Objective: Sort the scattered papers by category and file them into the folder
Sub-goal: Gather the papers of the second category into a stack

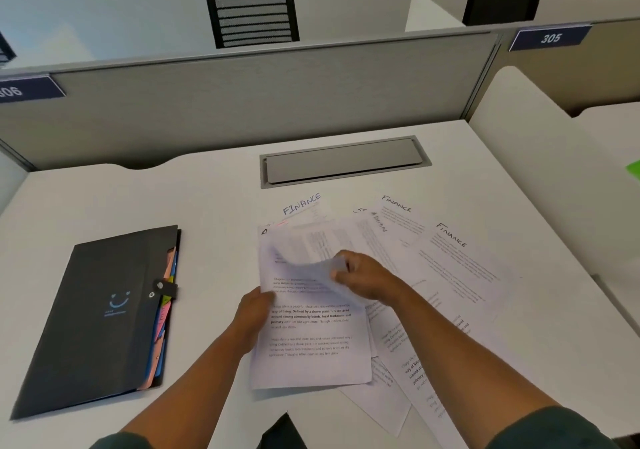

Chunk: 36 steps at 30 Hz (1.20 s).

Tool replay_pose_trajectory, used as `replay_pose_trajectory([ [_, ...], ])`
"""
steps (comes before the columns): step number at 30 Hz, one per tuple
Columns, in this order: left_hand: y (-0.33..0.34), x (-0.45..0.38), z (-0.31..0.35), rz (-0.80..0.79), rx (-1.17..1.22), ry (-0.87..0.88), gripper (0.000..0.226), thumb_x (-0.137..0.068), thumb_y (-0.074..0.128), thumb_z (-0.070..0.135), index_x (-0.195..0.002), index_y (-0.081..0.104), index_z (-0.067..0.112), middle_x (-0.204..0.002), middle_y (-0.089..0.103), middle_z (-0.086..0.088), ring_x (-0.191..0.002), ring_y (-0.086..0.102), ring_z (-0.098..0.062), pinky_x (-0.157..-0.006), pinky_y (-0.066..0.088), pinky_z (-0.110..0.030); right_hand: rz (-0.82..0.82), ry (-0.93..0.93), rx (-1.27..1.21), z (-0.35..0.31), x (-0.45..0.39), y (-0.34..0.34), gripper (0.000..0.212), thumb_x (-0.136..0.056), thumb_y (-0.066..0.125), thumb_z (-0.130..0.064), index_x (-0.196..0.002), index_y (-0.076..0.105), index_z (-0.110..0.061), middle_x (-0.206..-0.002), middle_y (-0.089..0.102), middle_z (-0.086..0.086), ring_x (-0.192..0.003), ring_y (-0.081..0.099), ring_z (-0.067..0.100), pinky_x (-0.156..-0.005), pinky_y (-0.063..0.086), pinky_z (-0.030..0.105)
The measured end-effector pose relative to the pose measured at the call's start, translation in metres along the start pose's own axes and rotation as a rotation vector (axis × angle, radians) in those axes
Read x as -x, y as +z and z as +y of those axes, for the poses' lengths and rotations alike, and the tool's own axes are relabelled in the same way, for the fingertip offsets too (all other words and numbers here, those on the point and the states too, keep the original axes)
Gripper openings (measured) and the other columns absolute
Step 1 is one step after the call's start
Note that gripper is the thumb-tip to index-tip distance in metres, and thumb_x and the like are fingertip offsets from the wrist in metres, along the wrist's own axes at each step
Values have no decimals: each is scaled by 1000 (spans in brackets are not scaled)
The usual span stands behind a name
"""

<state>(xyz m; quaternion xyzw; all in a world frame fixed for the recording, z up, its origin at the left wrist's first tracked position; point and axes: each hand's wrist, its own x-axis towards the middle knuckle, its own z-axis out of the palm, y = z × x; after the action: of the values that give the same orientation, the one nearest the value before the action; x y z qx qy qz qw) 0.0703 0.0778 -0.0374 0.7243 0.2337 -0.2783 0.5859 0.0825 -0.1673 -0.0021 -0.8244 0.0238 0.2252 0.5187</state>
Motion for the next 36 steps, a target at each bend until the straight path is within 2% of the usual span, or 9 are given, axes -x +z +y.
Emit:
replay_pose_trajectory([
  [6, -10, 0, 2, -14, 193, -45, 32, -96, 56, 47, -110, 72, 23, -105, 77, -8, -94, 74, -29, -81, 59, -41, -339, 86, 166, 0, 6, 1, 12, -74, 67, -10, -76, 61, -20, -74, 57, -4, -69, 48, 13, -62, 37, 26],
  [9, -9, 4, 7, -118, 289, -23, 46, -96, 37, 65, -120, 64, 37, -113, 75, -1, -101, 73, -24, -77, 59, -37, -393, 171, 175, 2, 6, 0, 14, -74, 70, -16, -88, 72, -17, -100, 71, -5, -93, 61, 11, -85, 48, 32],
  [11, -8, 8, 9, -100, 273, -51, 41, -93, 49, 62, -116, 66, 32, -107, 77, -5, -94, 75, -27, -72, 60, -39, -357, 222, 142, 3, 7, 0, 30, -75, 74, -40, -99, 74, -23, -114, 70, -9, -111, 59, 10, -100, 44, 33],
  [14, -9, 4, 4, -54, 173, -130, 32, -89, 71, 29, -115, 68, 11, -97, 78, -12, -88, 75, -32, -76, 59, -42, -88, 217, 128, 8, 9, -2, 48, -77, 66, -62, -97, 70, -19, -106, 68, -3, -99, 61, 13, -87, 47, 33],
  [17, -9, 2, 0, -24, 105, -134, 26, -89, 71, 13, -114, 68, 6, -96, 78, -11, -88, 74, -33, -77, 59, -42, 324, 265, 203, 20, 8, -5, 40, -85, 67, -42, -110, 60, -12, -109, 63, 4, -98, 60, 19, -84, 50, 34],
  [20, -11, 3, -1, -32, 36, -133, 24, -87, 71, 6, -110, 68, 11, -95, 78, -6, -87, 72, -28, -67, 55, -34, 514, 428, 151, 26, 8, -11, 56, -82, 65, -23, -132, 46, -5, -130, 50, 14, -113, 55, 29, -87, 50, 37],
  [24, -14, 1, -4, -53, -41, -155, 36, -77, 73, -5, -109, 67, 11, -107, 73, -11, -95, 69, -34, -75, 58, -41, 518, 561, 45, 30, 7, -11, 63, -80, 63, -16, -136, 38, -3, -133, 42, 17, -115, 52, 32, -88, 54, 41],
  [30, -8, -1, -6, -9, 3, -84, 32, -81, 82, 25, -108, 65, 17, -103, 71, -4, -92, 66, -25, -77, 52, -36, 409, 373, 32, 29, 4, 4, 60, -85, 61, -18, -141, 41, -11, -143, 47, 7, -126, 49, 25, -100, 44, 35],
  [36, -2, 1, -4, 9, -34, 8, 33, -90, 72, 24, -119, 66, 9, -106, 74, -9, -92, 72, -30, -82, 59, -43, 246, 191, 17, 19, 3, 16, 61, -92, 58, -13, -145, 32, -27, -144, 48, 6, -117, 50, 15, -88, 42, 25],
])
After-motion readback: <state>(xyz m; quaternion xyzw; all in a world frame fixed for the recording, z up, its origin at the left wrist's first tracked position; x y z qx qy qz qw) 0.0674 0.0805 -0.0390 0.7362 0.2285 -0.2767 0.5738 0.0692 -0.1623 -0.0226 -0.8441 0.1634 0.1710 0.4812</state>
